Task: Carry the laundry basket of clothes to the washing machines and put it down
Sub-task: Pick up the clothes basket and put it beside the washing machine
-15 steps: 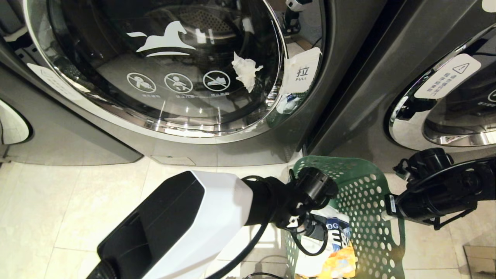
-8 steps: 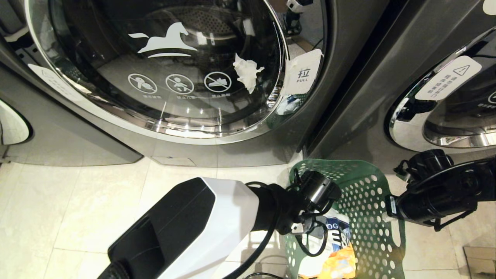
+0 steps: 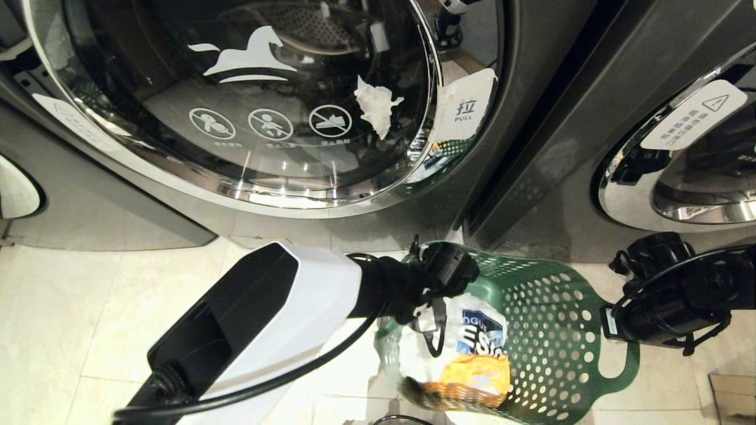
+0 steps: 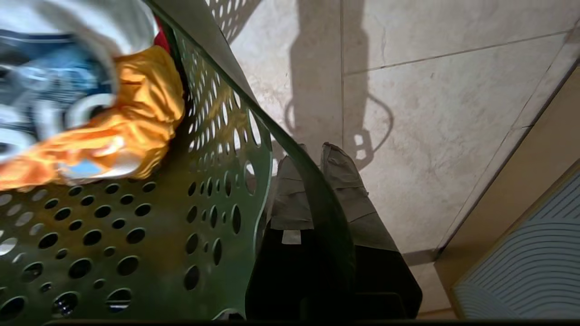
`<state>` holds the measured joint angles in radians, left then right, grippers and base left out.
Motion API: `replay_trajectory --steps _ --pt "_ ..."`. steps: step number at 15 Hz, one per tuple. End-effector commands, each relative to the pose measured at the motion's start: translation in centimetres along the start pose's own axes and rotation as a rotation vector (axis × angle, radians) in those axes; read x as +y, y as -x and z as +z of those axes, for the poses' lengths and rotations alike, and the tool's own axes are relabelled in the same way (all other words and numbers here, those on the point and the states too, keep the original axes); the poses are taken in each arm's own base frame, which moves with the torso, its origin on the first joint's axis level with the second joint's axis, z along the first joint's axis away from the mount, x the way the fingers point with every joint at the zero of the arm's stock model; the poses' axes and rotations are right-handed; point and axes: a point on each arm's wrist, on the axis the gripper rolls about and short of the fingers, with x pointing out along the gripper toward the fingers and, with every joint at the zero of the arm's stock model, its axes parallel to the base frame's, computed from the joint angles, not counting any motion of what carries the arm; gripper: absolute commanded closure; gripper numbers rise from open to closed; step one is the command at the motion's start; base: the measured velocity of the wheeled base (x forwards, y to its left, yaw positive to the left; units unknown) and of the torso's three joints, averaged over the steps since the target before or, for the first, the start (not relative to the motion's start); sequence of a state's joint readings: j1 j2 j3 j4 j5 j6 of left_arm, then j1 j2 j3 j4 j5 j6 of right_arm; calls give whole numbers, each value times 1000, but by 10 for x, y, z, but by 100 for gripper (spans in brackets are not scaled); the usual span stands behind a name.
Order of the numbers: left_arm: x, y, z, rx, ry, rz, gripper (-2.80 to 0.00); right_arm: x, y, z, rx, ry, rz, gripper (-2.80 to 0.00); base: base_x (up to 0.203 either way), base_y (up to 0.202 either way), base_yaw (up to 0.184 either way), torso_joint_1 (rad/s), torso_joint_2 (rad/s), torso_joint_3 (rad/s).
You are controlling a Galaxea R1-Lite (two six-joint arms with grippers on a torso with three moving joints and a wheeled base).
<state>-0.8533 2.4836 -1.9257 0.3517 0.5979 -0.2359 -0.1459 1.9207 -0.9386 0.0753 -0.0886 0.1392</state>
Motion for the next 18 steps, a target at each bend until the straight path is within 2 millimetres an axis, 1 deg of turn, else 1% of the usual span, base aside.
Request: replay_trajectory --steps 1,2,3,4,6,7,9,10,11,12,13,14,16,18 --pt "18 28 23 -66 58 -2 -280 -9 11 6 -41 -13 -20 0 0 0 0 0 0 0" --pt "24 43 32 -100 96 -16 -280 -13 14 7 -51 8 -26 0 0 0 0 0 0 0" --pt "26 53 37 -120 138 -30 -280 -14 16 7 -56 16 -26 0 0 0 0 0 0 0" --pt "20 58 36 -126 172 -50 -280 -14 21 5 -62 21 -25 0 0 0 0 0 0 0" --pt "4 64 36 -163 240 -105 -280 -14 27 4 -75 24 -23 0 0 0 0 0 0 0" --pt "-4 70 37 -171 260 -178 -280 -14 28 5 -79 26 -23 0 0 0 0 0 0 0" --pt "-22 89 41 -194 336 -359 -280 -14 31 5 -89 38 -23 0 0 0 0 0 0 0" --pt "-32 95 40 -205 359 -406 -280 -14 32 4 -89 46 -21 0 0 0 0 0 0 0" --pt "-38 99 39 -216 379 -432 -280 -14 32 2 -83 47 -22 0 0 0 0 0 0 0" --pt "-52 107 37 -234 413 -485 -280 -15 34 0 -84 46 -20 0 0 0 0 0 0 0" --pt "-61 111 33 -233 413 -513 -280 -15 33 -1 -78 43 -20 0 0 0 0 0 0 0" --pt "-66 110 29 -226 404 -518 -280 -15 33 -3 -72 41 -20 0 0 0 0 0 0 0" --pt "-66 114 28 -217 387 -504 -280 -16 31 -6 -59 39 -20 0 0 0 0 0 0 0" --pt "-56 121 27 -191 367 -443 -280 -20 25 -5 -48 33 -30 0 0 0 0 0 0 0"
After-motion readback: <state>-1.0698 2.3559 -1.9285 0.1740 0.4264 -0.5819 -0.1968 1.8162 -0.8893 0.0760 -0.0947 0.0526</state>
